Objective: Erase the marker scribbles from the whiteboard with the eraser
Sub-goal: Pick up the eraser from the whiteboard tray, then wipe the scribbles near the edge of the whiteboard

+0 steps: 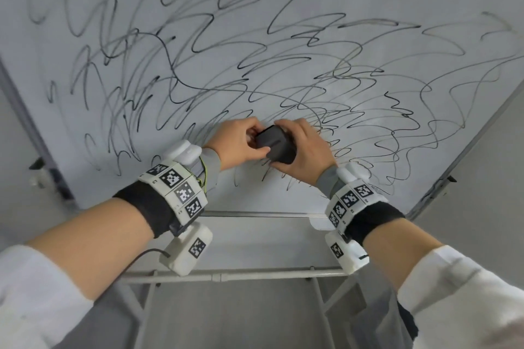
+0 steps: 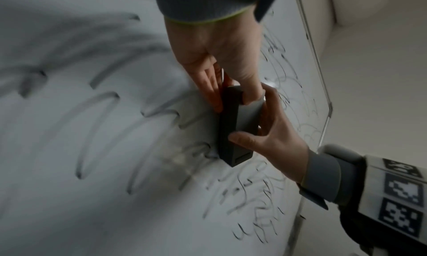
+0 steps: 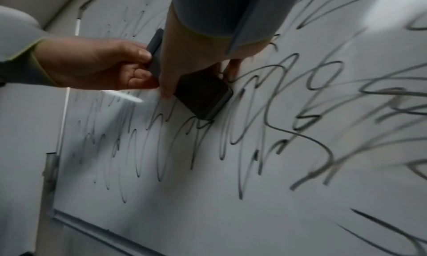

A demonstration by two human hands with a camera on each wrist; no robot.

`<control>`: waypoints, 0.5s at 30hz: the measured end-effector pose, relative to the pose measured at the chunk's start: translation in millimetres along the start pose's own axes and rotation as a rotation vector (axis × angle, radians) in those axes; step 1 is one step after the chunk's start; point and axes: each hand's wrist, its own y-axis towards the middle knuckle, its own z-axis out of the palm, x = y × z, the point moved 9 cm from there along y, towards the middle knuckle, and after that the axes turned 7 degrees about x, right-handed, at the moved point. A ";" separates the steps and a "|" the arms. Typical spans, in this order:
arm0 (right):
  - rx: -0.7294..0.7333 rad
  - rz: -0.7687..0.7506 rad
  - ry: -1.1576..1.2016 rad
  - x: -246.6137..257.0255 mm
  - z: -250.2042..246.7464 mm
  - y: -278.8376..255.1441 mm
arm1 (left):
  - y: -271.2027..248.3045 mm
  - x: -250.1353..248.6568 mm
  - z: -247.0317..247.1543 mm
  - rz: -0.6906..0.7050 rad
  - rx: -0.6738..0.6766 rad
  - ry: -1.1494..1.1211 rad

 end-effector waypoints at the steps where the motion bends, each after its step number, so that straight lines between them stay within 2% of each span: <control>1: -0.023 -0.014 -0.008 7.2 -0.7 4.8 | -2.9 0.4 -9.1 0.001 -0.018 0.000; 6: -0.162 -0.082 0.026 59.4 -5.4 48.5 | -25.2 4.4 -81.3 0.023 -0.163 -0.005; 13: -0.234 -0.159 0.053 117.5 -4.4 91.6 | -53.5 14.2 -146.0 0.083 -0.228 0.062; 15: -0.253 -0.156 0.043 133.3 -4.1 102.5 | -59.8 16.7 -166.5 0.120 -0.284 0.114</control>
